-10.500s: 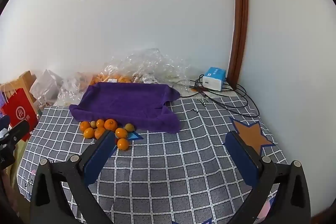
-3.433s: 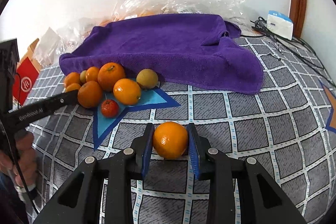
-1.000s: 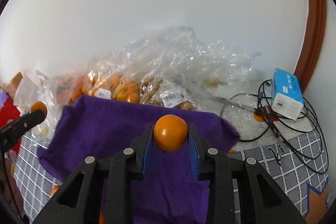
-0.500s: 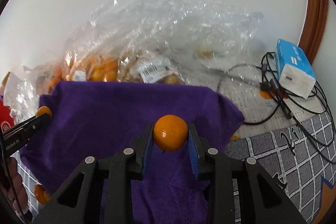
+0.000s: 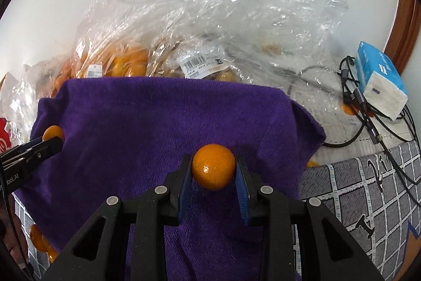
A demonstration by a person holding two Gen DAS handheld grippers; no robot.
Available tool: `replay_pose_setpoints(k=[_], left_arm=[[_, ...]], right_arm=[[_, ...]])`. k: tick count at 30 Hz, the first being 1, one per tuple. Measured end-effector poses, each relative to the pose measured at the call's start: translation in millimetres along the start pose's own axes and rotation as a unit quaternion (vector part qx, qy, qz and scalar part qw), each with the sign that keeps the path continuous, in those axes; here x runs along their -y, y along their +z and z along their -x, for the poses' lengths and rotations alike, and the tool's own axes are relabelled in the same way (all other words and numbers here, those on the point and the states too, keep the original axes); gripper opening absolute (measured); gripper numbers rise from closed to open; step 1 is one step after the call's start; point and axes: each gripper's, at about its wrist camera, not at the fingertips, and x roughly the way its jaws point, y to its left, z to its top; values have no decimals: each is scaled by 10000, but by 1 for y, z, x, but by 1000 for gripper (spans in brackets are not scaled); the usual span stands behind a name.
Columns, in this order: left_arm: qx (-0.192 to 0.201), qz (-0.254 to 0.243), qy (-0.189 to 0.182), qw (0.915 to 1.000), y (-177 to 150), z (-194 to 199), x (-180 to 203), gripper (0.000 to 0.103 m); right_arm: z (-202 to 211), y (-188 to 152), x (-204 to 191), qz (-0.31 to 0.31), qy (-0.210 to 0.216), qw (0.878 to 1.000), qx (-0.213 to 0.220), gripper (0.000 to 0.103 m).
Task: Organize fruits
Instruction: 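Lower both oranges onto the purple towel and open both tools, then move both open tools back toward the fruit pile on the star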
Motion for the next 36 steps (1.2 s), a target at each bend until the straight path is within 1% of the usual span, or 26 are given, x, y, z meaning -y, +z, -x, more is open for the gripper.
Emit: replay_pose_setpoints(k=[3,10,16,17,19,20,21,22,23,24,25,29,32,36], left_arm=[[-76,43,17,10000,0,-3,-1,36],[-268,125,186,9994,-2,-11,-5,36],[-287,103,191,9994,-2,-12,-6,36],[-288,103,191,9993,-3,-11,-6,36],[-315,96,193,9993,-2,-11,-6,36],[-346,77,204,9992,-2,-11,-5,36],[-360,63,213,9991,0,-12,-4,36],[-356,47,205,9991,0,-11,-3,39],[-331,14,169,9993,1,-8,-2,42],[-293,-5,154,9995,2,-5,0,47],[-242,-15,152,9996,2,-2,1,50],[14,-41,163,9999,6,18,5,51],[242,-95,125,9996,8,35,7,51],[573,-253,167,9979,12,60,12,51]], right_arm=[[-3,-2,-1,15,-27,10000,-45,31],[-6,-1,0,-1,-33,9999,-162,32],[-5,0,0,-1,-96,9998,-178,33],[-4,0,0,4,-110,9998,-187,35],[-2,0,-1,22,-129,9998,-164,49],[0,0,-1,39,-140,9998,-130,53],[3,0,-2,50,-147,9998,-106,60],[6,0,-2,77,-155,9998,-57,66],[10,1,-3,85,-158,9998,-1,67],[14,2,-3,79,-177,9998,50,67],[20,3,-4,62,-227,9996,126,68],[46,3,-3,-30,-272,9988,414,68],[69,-1,-9,110,-373,9974,607,68],[101,-11,-15,318,-532,9947,815,68]])
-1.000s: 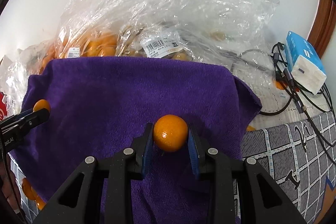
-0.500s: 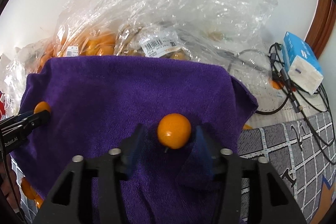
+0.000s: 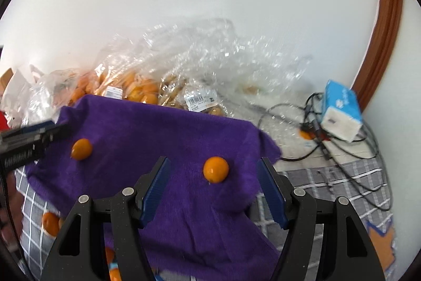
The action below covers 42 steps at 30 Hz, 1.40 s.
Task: Organize fruits
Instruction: 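Move both open tools back toward the fruit pile on the star, then grasp the yellow-green fruit with the right tool while the left tool grasps a large orange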
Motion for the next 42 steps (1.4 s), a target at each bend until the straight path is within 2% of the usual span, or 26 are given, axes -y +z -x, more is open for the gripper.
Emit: replay_pose_setpoints(k=[5,8,10,14,18,21,24,28,32,34,42], left_arm=[[375,-206,22,9991,6,35,11,51],[363,-265,6,9990,4,52,20,51],[329,-324,-118,9989,-6,62,22,51],[400,-391,204,9982,-28,76,17,51],[251,-213,241,9992,-52,83,-2,51],[194,-24,278,9994,-71,89,-17,52],[183,191,304,9992,-92,91,-31,61],[173,468,273,9984,-121,87,-51,61],[236,677,122,9974,-144,82,-66,61],[254,656,181,9974,-154,79,-70,61],[341,751,-106,9965,-169,76,-74,61]], right_arm=[[34,-13,5,33,-93,9999,121,68],[46,-20,8,-8,-63,9999,120,68],[56,-27,10,-6,-92,9999,144,68],[70,-40,7,6,76,9999,86,68],[74,-59,-2,-11,417,9991,-1,64],[68,-77,-14,1,633,9979,-123,55],[61,-96,-28,106,790,9965,-236,51],[48,-110,-38,115,829,9958,-378,36],[30,-112,-38,-107,1033,9931,-552,33],[22,-109,-39,-178,1085,9917,-659,33],[-9,-102,-44,-361,1230,9860,-1065,31]])
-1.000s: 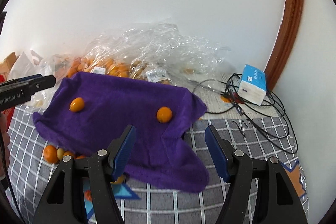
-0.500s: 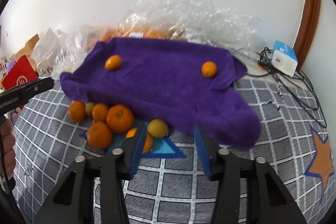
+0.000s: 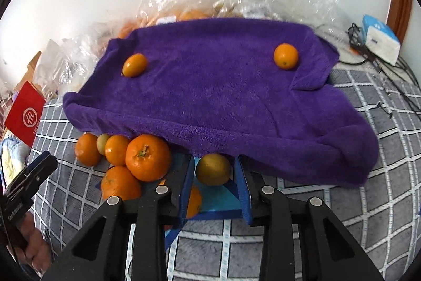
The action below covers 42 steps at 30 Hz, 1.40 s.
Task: Organize fruits
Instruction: 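Grasp the yellow-green fruit with the right tool while the left tool grasps a large orange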
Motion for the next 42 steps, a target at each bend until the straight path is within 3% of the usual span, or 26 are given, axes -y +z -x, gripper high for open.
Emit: replay_pose_setpoints(k=[4,8,14,18,26,30,42], left_arm=[[-107,-63,-104,9999,-1,-2,5,60],[-516,-94,-420,9977,6,-5,22,59],[-824,-463,-58,9955,14,-32,53,59],[-1000,-632,-111,9929,15,-49,59,60],[-552,-533,-127,9970,9,-48,53,59],[-538,-454,-194,9973,8,-47,50,38],[5,-620,-264,9977,11,-21,58,36]], right_arm=[[4,-5,7,-65,83,9999,49,29],[27,-16,21,94,-227,9991,341,29],[31,-35,36,373,-408,9974,471,29],[24,-41,41,366,-426,9975,434,29],[24,-46,36,515,-599,9952,574,29],[24,-46,36,525,-619,9950,574,29],[28,-47,38,420,-624,9949,678,29]])
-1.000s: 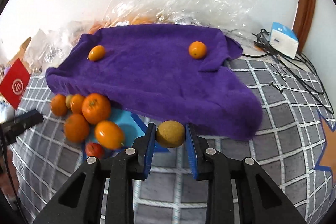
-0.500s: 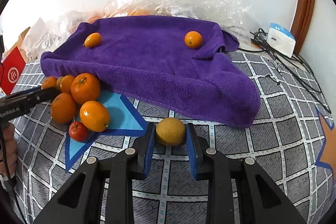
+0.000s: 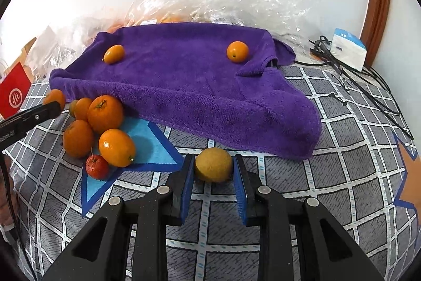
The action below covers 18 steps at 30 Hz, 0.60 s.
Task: Organize fruits
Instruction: 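Grasp the yellow-green fruit with the right tool while the left tool grasps a large orange, then lift both held fruits and carry them over the purple towel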
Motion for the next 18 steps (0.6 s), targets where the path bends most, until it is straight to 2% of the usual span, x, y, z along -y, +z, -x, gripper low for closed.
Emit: replay_pose_setpoints(k=[6,11,18], left_arm=[[228,139,-55,9996,5,12,-4,36],[336,341,-58,9988,8,16,-10,36],[429,362,112,9984,12,20,-13,36]], right_arm=[[6,0,3,-76,66,9999,121,29],[10,-1,5,-52,-78,9999,138,29],[23,2,11,-332,76,9992,197,29]])
